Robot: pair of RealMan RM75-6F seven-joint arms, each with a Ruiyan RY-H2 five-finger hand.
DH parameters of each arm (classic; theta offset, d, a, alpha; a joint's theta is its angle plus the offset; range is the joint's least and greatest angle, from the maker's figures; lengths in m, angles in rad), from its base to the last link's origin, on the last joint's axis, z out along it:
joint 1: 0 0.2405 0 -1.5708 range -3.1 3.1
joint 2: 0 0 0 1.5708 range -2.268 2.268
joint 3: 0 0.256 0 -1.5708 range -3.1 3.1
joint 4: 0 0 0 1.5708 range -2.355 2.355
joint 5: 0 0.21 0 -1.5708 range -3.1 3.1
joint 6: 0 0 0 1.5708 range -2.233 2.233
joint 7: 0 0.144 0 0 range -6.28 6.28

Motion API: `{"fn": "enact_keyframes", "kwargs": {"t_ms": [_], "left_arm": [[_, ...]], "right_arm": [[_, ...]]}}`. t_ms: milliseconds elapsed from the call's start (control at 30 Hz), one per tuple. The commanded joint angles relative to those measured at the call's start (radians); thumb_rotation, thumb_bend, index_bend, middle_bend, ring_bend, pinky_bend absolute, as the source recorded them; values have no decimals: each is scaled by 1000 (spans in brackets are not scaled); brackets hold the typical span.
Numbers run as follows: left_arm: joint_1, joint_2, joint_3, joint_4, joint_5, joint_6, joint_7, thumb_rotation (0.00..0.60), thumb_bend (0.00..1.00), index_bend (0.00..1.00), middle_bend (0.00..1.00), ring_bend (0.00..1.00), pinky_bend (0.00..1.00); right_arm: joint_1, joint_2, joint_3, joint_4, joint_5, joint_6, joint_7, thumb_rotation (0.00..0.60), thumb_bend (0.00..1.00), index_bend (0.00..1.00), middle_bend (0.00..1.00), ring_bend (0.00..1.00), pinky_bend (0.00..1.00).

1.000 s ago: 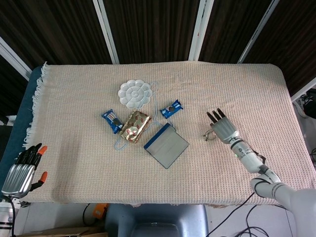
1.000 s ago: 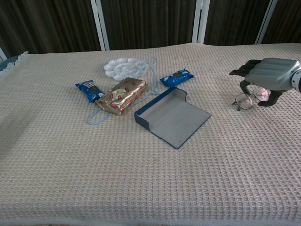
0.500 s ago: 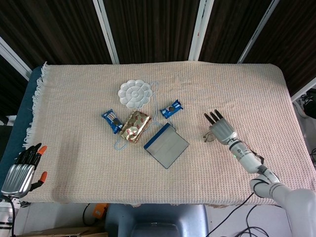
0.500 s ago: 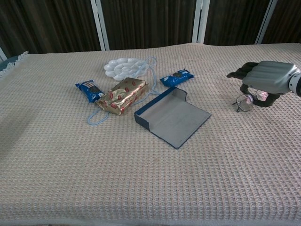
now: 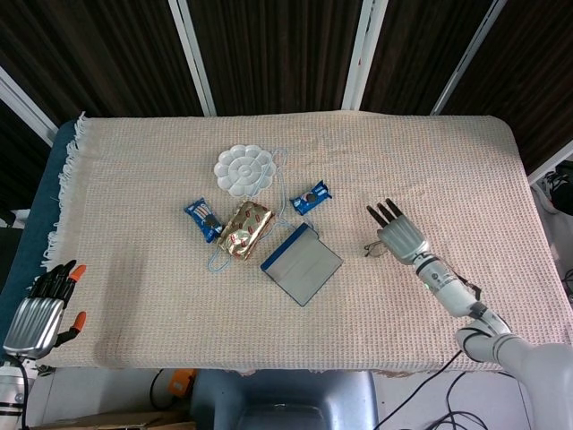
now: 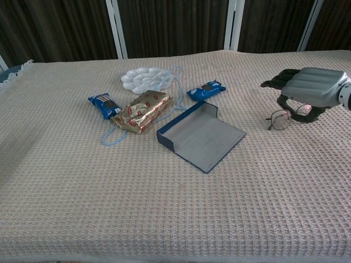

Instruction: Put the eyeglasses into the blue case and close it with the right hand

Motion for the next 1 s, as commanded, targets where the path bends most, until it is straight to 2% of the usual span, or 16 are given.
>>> {"fn": "enact_keyframes", "kwargs": {"t_ms": [33, 167, 367, 533, 700, 1000], "left_arm": [[0, 0, 0, 0, 0, 0, -1, 600, 384, 0, 0, 0, 128], [0, 1, 0, 0, 1, 1, -2, 600, 384, 0, 0, 0, 128], [4, 7, 2, -3, 8, 11, -14, 600, 385, 0, 0, 0, 128], [9, 13, 2, -1, 12, 21, -30, 600, 384, 0, 0, 0, 128], [11, 17, 3, 0, 15, 24, -38, 600, 385, 0, 0, 0, 128], [11, 17, 6, 0, 22, 23, -40, 600, 385, 0, 0, 0, 128]], "right_arm": [[-2, 31, -8, -56, -25, 35, 1, 600, 638, 774, 104, 0, 0], [-1, 55, -14, -105, -45, 57, -15, 600, 638, 774, 105, 0, 0], [9, 115, -19, -285, -90, 95, -72, 600, 638, 774, 105, 0, 0], [16, 132, -7, -378, -90, 96, -112, 600, 638, 773, 105, 0, 0], [26, 124, 6, -418, -85, 86, -116, 600, 638, 773, 105, 0, 0], [87, 12, 57, -392, -36, 5, -108, 600, 638, 768, 108, 0, 0]]}}
